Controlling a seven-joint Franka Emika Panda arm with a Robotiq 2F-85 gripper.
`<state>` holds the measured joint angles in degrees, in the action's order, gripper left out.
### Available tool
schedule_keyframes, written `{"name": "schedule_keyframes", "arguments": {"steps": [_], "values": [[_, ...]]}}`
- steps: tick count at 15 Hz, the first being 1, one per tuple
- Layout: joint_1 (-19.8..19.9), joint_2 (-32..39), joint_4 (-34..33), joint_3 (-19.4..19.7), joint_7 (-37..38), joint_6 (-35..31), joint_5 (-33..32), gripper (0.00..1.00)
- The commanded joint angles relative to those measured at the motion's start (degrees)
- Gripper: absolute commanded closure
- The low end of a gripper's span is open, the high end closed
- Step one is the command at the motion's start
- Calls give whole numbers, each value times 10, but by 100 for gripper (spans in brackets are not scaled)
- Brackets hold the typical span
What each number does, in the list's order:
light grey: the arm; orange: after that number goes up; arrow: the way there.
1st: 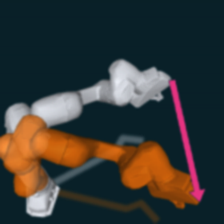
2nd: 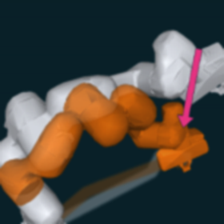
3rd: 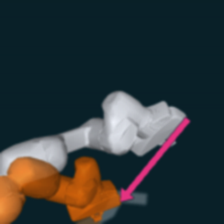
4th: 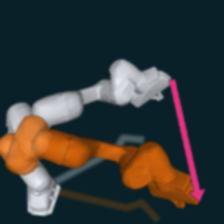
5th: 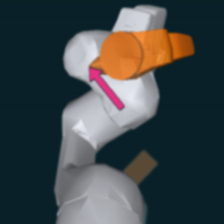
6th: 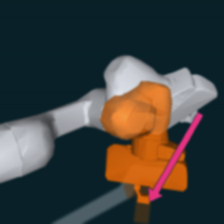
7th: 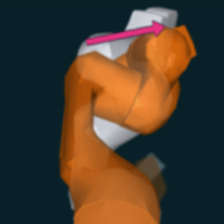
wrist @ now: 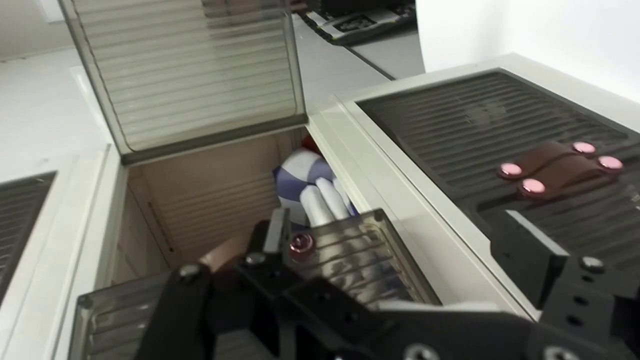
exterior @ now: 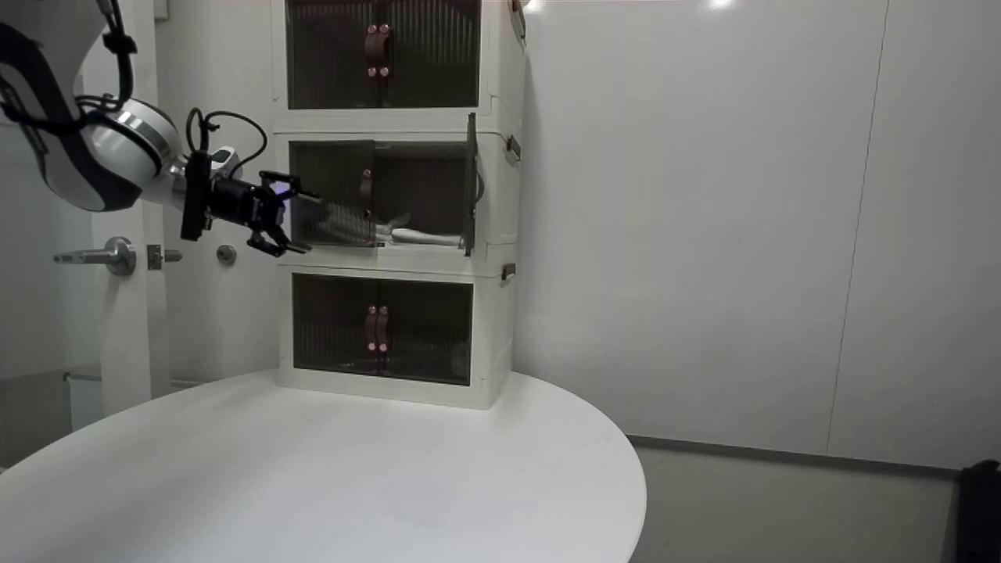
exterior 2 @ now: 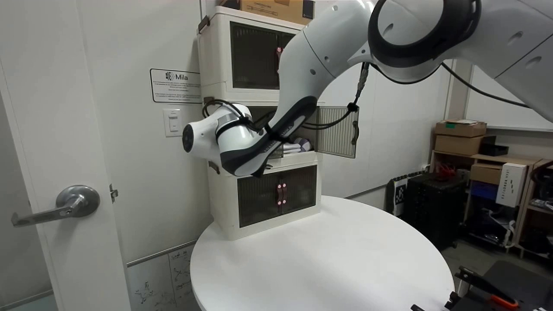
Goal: Open the doors of the second cabinet, remove one towel and put it on the table
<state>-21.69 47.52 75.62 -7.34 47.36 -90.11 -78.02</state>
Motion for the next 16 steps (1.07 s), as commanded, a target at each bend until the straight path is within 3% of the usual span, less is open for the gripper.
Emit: {"name": "schedule_keyframes", "arguments": {"steps": [1, 5, 11, 16], "values": [[31, -44, 18, -23, -55, -100, 26, 0], [57, -93, 36, -31, -141, -209, 73, 0], [92, -160, 54, -39, -337, -309, 221, 0], [105, -216, 65, -44, -530, -279, 390, 0]]}}
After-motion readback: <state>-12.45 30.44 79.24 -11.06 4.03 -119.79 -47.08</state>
